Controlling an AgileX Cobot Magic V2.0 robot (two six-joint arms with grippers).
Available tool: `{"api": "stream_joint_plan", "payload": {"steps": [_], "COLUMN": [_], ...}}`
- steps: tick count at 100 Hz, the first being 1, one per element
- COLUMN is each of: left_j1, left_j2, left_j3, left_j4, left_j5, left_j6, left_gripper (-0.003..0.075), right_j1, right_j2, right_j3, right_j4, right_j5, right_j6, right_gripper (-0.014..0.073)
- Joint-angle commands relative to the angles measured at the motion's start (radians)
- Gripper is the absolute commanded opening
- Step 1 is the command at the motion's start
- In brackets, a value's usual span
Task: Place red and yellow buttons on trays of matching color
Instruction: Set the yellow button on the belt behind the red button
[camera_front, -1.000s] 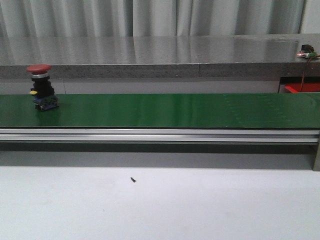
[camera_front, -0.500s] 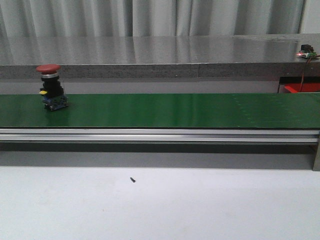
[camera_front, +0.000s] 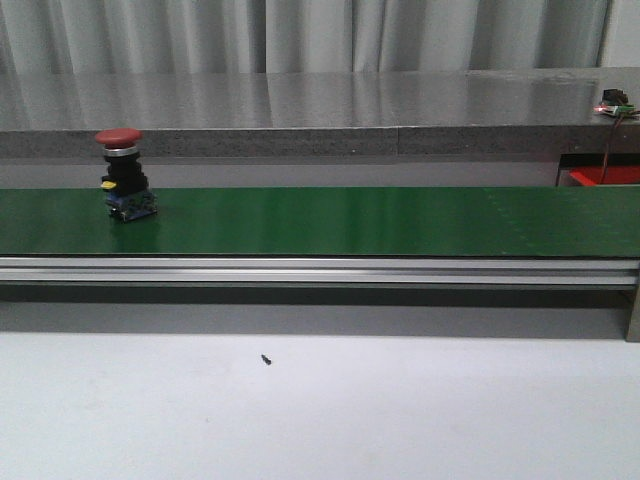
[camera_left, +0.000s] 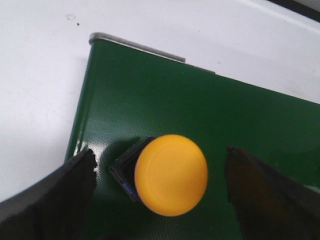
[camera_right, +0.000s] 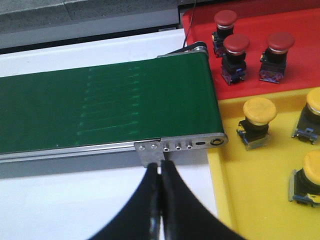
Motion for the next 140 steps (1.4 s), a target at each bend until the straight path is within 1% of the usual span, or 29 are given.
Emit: {"api": "stream_joint_plan", "payload": {"steps": [1, 10, 17, 24, 29, 31, 36, 39, 61, 82, 94, 124, 140], "left_j1": [-0.004, -0.004, -0.009, -0.025, -0.043, -0.052, -0.077, -0.091, -0.216, -0.325, -0.378, -0.382, -0.382], "left_j2": [-0.091, -0.147, -0.194, -0.240, -0.268, -0.280, -0.308, -0.327, -0.459, -0.598, -0.679, -0.890, -1.007], "left_j3": [-0.029, -0.029, -0.029, -0.029, -0.029, -0.029, -0.029, -0.027, 0.027, 0.126, 0.190, 0.382, 0.477], "left_j4": [-0.047, -0.047, -0.051, -0.050, -0.044, -0.042, -0.032, -0.027, -0.021, -0.014, 0.037, 0.037, 0.039], "left_j5": [-0.028, -0.032, -0.028, -0.022, -0.020, -0.017, -0.008, -0.001, -0.015, -0.091, -0.121, -0.175, -0.184], "left_j6": [0.014, 0.036, 0.038, 0.038, 0.040, 0.040, 0.040, 0.040, 0.040, 0.040, 0.040, 0.040, 0.040], "left_gripper": [0.0511, 0.0456, 0.0376, 0.0267, 0.0160, 0.0132, 0.0020, -0.0019, -0.0020, -0.0020, -0.0020, -0.0020, -0.0020], "right_j1": [0.000, 0.000, 0.000, 0.000, 0.000, 0.000, 0.000, 0.000, 0.000, 0.000, 0.000, 0.000, 0.000], "right_j2": [0.000, 0.000, 0.000, 0.000, 0.000, 0.000, 0.000, 0.000, 0.000, 0.000, 0.000, 0.001, 0.003], "right_j3": [-0.025, -0.025, -0.025, -0.025, -0.025, -0.025, -0.025, -0.025, -0.025, -0.025, -0.025, -0.025, -0.025], "right_j4": [0.000, 0.000, 0.000, 0.000, 0.000, 0.000, 0.000, 0.000, 0.000, 0.000, 0.000, 0.001, 0.000], "right_j5": [-0.073, -0.073, -0.073, -0.073, -0.073, -0.073, -0.073, -0.073, -0.073, -0.073, -0.073, -0.072, -0.064], "right_j6": [-0.003, -0.003, -0.003, -0.003, -0.003, -0.003, -0.003, -0.003, -0.003, -0.003, -0.003, -0.003, -0.004], "right_gripper": [-0.0122, -0.0122, -0.0122, -0.0122, -0.0122, -0.0122, -0.0122, -0.0122, -0.0122, -0.0122, -0.0122, -0.0122, -0.0122]}}
